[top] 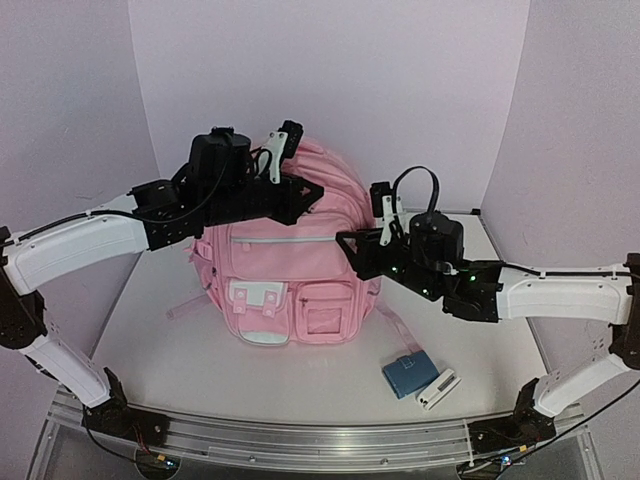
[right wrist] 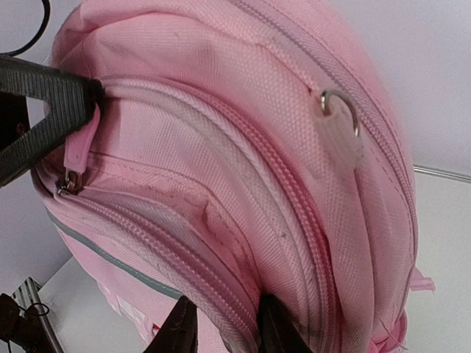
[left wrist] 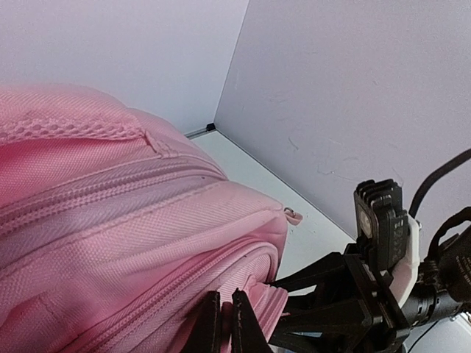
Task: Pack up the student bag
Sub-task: Unzip the student bag at the center of the board.
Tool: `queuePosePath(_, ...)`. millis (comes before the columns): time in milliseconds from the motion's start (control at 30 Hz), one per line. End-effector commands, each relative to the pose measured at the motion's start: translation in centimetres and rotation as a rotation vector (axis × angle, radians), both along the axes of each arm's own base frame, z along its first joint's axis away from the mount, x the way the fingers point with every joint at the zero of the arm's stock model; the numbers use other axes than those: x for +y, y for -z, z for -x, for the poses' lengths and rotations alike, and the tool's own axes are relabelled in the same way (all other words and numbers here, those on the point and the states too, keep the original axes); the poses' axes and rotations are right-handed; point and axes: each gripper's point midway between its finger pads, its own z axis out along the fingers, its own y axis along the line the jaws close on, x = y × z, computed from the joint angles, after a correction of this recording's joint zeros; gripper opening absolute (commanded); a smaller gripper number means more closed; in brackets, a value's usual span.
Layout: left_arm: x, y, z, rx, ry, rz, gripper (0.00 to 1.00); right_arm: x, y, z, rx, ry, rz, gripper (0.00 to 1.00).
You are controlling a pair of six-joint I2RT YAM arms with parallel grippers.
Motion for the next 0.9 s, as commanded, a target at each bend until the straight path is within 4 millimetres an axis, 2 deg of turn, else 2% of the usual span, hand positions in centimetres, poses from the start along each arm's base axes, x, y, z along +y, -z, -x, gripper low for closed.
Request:
queuePosePath(0, -3.0, -1.2, 3.3, -0.069, 0.171, 0.011, 0.0, -1.1, -7.3, 1.8, -0.106, -0.013, -0.228, 0.33)
queuePosePath(200, -4.3, -3.5, 3.0, -0.17, 0.202, 0.041, 0.0, -1.2, -7.1, 1.8, -0.096, -0.008, -0.236, 0.37)
queuePosePath(367, -5.4, -4.0, 3.3, -0.22, 0.248, 0.033, 0.0, 0.3, -5.4, 1.7, -0.082, -0.055, -0.194, 0.17)
queuePosePath(467, -6.1, -4.0, 3.9, -0.231, 0.296, 0.022, 0.0, 1.3, -5.3, 2.3, -0.092, -0.114, -0.192, 0.09)
queuePosePath(700, -8.3, -3.7, 5.9, -0.308, 0.413, -0.02, 0.0, 1.9, -5.8, 2.8, -0.121, -0.159, -0.215, 0.03)
queuePosePath(867, -10.0, -3.6, 6.0, -0.329, 0.444, -0.037, 0.0, 2.6, -5.5, 2.6, -0.118, -0.171, -0.216, 0.02)
